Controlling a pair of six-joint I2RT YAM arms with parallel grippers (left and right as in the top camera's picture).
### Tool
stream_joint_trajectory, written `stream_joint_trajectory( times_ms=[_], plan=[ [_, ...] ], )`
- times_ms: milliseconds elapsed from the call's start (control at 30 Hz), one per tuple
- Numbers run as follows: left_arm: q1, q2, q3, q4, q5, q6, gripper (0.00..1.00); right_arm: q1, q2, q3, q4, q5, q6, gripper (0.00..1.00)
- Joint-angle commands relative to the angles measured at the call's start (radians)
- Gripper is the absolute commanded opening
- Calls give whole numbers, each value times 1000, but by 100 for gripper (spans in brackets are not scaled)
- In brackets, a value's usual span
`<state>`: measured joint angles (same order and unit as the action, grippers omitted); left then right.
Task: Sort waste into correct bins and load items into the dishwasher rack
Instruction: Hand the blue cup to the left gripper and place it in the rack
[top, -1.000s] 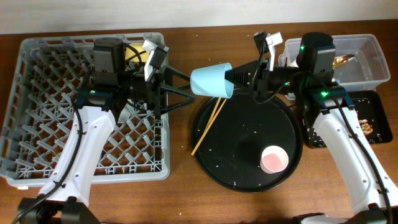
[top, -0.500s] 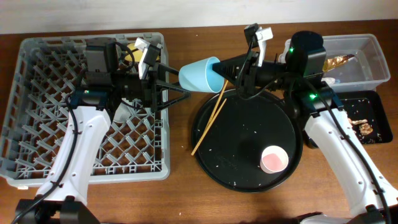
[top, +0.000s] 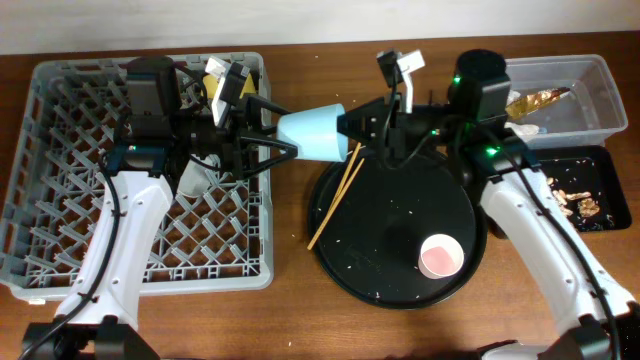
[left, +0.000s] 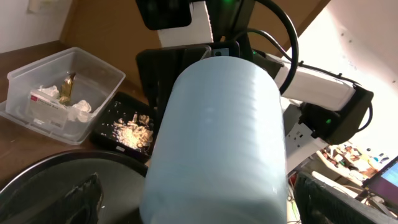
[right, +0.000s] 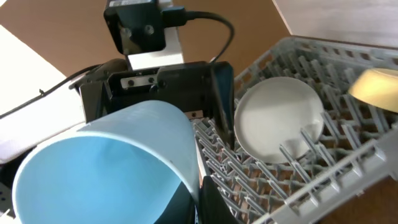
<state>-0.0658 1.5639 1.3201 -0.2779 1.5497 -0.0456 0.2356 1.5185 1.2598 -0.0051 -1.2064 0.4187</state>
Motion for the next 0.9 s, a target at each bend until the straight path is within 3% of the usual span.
stream_joint_trajectory(
  times_ms=[0,233,267,300,400,433,467,600,667,733,800,833,867],
  plan=[
    [-18,-9,8,5,24,5,97,49,17,13,55,8,3,4],
    [-90,-8,8,17,23,6,89,59,26,13,58,40,2,4],
    [-90,-8,8,17,23,6,73,59,26,13,56,41,2,6],
    [-90,-8,8,17,23,6,61,59,26,13,54,40,2,18],
    [-90,-8,8,27,23,6,59,59,26,13,47,40,2,80],
    [-88,-8,8,39,23,5,59,53,26,13,46,40,2,93],
    [-69,-8,9,57,23,5,59,28,26,13,35,40,2,99],
    [77,-10,8,79,-50,5,48,-157,26,13,-126,66,-3,98],
    [97,-10,8,36,-326,6,48,-217,26,13,-318,173,-102,98],
    [68,-11,9,-139,-777,19,45,-209,26,13,-529,406,-153,98],
    [8,-11,9,-251,-1061,71,44,-197,26,13,-588,505,-161,98],
    [-66,-11,16,-323,-1343,74,44,-183,26,13,-621,574,-161,98],
    [-124,-10,47,-391,-1524,93,45,-174,26,13,-639,600,-161,98]
  ],
)
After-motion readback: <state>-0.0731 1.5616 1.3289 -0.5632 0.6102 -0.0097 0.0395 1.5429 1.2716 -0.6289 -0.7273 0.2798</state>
